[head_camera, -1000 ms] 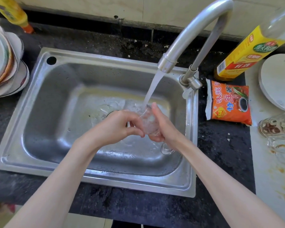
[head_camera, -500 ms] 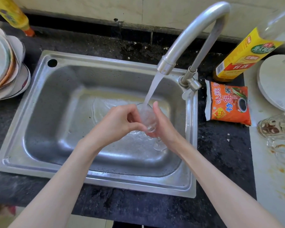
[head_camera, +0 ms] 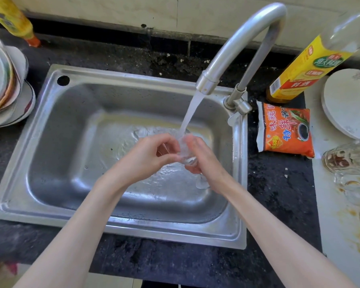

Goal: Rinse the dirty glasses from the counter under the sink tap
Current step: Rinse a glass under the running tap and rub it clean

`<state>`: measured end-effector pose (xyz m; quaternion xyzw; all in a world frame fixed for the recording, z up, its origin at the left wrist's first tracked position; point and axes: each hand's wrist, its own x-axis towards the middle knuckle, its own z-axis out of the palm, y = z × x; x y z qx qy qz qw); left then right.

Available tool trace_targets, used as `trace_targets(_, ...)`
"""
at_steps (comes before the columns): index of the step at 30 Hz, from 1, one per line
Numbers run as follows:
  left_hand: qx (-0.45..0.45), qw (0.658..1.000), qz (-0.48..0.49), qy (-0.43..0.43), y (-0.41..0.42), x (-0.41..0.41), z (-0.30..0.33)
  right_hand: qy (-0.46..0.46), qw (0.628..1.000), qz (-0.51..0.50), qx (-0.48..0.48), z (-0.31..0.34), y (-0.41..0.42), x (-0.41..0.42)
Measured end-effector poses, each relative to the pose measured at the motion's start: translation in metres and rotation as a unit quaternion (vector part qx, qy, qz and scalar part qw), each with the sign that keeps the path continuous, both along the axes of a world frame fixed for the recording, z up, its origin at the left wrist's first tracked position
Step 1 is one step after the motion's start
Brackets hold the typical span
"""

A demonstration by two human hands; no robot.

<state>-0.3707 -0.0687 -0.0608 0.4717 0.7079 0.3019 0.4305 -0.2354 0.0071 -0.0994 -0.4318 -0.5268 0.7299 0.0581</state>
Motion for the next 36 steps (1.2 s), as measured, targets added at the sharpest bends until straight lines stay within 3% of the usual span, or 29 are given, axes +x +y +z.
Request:
trace_targets(3,-0.038,0.995,-0.088,-0.009,-0.001,-0.004,0.004,0.013,0.998,0.023,-0.052,0.003,0.002,0.002)
trace_targets(5,-0.050,0.997,-0.051,-0.006,0.001,-0.002,0.004,0.026,0.996,0.037,-0.073,0.003,0.000,0.002)
trace_targets(9,-0.006,0.998,0.037,0.048,0.003,0.006,-0.001,0.021,0.999,0.020,-0.012,-0.001,-0.002,0.004)
trace_targets(11,-0.004,1.000,-0.003,0.020,0.002,0.004,0.002,0.015,1.000,0.012,-0.019,0.002,0.000,0.003)
trace_targets(14,-0.070,0.989,-0.127,-0.037,-0.002,0.002,0.009,0.004,0.998,0.048,-0.037,0.005,0.004,0.001)
trace_targets(16,-0.112,0.981,-0.148,-0.049,-0.005,0.004,0.008,-0.013,0.996,0.073,-0.050,0.006,0.003,0.002)
trace_targets(20,-0.069,0.996,-0.033,-0.049,-0.006,0.004,0.005,0.038,0.991,0.077,-0.103,0.002,0.001,0.004)
trace_targets(22,-0.035,0.999,0.023,-0.011,-0.006,0.003,0.001,0.050,0.993,0.073,-0.076,-0.002,0.000,0.002)
trace_targets(26,0.023,0.997,0.071,0.030,-0.009,0.004,-0.002,0.055,0.993,0.040,-0.094,-0.003,0.001,0.001)
trace_targets(31,0.036,0.994,0.089,-0.055,-0.008,-0.010,-0.004,0.100,0.954,0.044,-0.278,-0.001,0.003,0.005)
trace_targets(36,0.063,0.981,0.156,-0.099,0.005,-0.007,-0.007,0.167,0.921,0.011,-0.353,0.001,0.007,0.002)
